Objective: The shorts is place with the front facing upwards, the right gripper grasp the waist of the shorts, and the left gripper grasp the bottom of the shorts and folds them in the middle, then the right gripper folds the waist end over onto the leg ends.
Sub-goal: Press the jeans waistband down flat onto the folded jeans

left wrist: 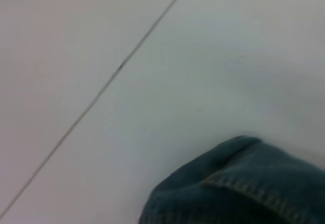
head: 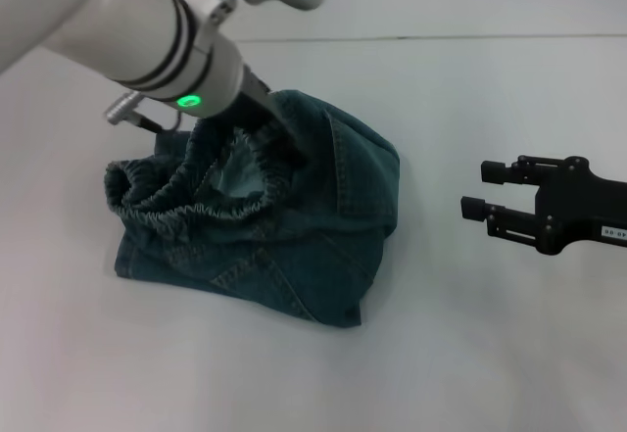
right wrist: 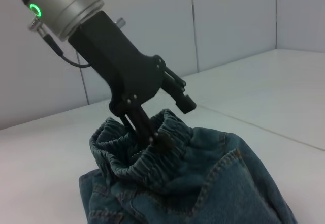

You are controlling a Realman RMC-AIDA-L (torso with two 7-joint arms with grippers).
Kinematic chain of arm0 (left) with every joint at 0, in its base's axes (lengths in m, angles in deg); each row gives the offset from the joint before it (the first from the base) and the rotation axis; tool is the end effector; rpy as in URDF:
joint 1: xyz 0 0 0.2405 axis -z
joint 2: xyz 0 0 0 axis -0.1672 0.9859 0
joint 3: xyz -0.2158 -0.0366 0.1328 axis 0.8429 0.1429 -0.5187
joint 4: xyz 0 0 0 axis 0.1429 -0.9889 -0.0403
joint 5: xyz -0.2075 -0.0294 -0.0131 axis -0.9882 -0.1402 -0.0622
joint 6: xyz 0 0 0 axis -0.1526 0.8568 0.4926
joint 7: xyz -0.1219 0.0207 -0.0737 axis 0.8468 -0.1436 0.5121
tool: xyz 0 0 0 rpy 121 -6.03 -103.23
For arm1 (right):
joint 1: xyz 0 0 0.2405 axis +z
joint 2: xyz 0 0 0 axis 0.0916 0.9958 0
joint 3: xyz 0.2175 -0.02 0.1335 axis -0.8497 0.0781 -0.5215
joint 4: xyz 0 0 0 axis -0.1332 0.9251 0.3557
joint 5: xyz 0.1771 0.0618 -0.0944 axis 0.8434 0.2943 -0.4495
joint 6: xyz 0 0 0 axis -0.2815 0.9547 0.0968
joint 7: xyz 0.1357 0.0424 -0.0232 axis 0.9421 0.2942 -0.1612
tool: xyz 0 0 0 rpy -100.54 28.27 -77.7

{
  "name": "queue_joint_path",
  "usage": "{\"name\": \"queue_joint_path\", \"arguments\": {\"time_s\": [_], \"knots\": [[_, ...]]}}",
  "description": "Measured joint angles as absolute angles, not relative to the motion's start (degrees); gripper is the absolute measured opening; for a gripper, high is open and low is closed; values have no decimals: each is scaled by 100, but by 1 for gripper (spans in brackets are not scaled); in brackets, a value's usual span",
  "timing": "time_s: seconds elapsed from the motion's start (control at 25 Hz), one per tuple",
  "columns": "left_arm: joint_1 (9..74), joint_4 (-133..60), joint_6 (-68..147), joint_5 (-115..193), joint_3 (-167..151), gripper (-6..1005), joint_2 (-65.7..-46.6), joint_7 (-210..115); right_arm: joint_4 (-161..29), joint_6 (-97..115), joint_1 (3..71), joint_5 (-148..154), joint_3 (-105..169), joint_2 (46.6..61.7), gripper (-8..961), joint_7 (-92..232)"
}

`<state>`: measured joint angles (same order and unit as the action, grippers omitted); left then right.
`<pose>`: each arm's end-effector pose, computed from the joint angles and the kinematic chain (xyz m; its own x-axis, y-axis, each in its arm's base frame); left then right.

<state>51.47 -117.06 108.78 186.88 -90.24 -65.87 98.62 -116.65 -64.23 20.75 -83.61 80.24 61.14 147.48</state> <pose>-0.0905 0.3826 -0.0299 0.9150 0.3538 -0.1938 0.1936 -0.8065 -0.5586 0.2781 0.3054 0.0191 0.8254 -0.2663 -0.4977 -0.4562 -0.8341 -0.3102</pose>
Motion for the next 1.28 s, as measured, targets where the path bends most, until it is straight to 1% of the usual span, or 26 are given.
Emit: {"name": "queue_joint_path", "arguments": {"time_s": [0.56, 0.92, 1.08, 1.28], "knots": [[5186, -11419, 10781, 19092, -9025, 939, -6585, 9839, -11583, -6385, 2077, -8365, 8026, 6103, 579, 14728], [5449, -10692, 10262, 19099, -8619, 939, -6517, 9635, -11565, -6416, 2073, -8391, 7952, 6102, 579, 14729], [5664, -10258, 10057, 19100, -8332, 939, -6463, 9471, -11564, -6426, 2057, -8392, 7949, 6105, 579, 14733], [5888, -9700, 9827, 19100, -8063, 939, -6341, 9290, -11565, -6430, 2055, -8392, 7948, 6105, 580, 14772]]}}
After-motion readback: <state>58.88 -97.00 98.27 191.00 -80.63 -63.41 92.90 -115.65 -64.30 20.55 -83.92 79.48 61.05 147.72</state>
